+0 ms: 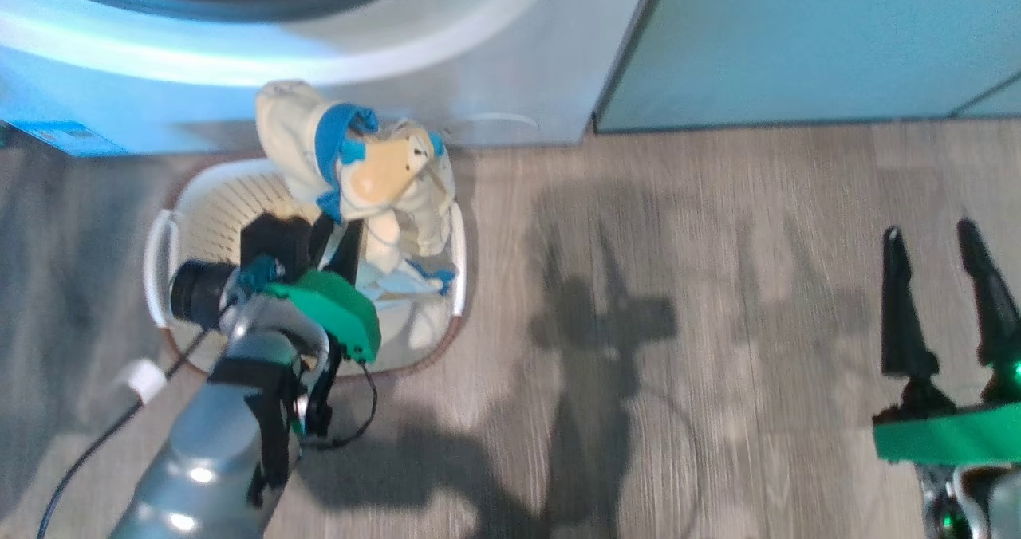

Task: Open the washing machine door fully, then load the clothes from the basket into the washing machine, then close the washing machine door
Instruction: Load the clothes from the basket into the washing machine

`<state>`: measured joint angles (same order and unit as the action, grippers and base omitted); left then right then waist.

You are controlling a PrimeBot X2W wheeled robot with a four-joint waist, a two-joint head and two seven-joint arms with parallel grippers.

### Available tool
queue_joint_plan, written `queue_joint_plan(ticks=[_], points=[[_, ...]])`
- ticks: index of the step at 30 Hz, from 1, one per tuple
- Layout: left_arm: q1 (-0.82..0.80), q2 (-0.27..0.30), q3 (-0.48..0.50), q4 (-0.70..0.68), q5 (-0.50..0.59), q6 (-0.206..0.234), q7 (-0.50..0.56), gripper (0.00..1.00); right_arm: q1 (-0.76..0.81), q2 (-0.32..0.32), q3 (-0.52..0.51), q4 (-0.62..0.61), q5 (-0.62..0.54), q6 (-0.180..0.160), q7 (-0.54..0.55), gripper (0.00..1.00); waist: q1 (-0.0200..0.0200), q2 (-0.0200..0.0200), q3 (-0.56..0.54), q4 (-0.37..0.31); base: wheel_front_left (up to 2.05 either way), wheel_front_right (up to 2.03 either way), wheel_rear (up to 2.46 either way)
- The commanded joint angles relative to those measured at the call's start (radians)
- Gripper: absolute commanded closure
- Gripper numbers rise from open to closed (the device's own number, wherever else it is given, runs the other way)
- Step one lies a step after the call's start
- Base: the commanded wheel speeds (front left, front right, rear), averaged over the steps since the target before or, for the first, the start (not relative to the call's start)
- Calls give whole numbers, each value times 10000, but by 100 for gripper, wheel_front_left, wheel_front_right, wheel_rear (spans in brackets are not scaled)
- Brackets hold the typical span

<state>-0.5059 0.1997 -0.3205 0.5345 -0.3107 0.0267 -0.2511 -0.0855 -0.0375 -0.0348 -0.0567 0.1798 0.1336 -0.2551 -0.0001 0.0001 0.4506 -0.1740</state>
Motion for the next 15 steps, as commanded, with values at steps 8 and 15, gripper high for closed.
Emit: queue_joint_plan(ticks=[8, 15], points=[[1568, 286, 1025, -2348, 286, 579, -106, 100, 626, -127, 163, 162, -272, -29, -67, 0, 1, -1, -1882, 827, 0, 0, 0], [2876, 433, 1152, -3419, 447, 817, -106, 100, 1005, -150, 226, 403, -578, -29, -67, 0, 1, -1, -2900, 1147, 0, 0, 0]])
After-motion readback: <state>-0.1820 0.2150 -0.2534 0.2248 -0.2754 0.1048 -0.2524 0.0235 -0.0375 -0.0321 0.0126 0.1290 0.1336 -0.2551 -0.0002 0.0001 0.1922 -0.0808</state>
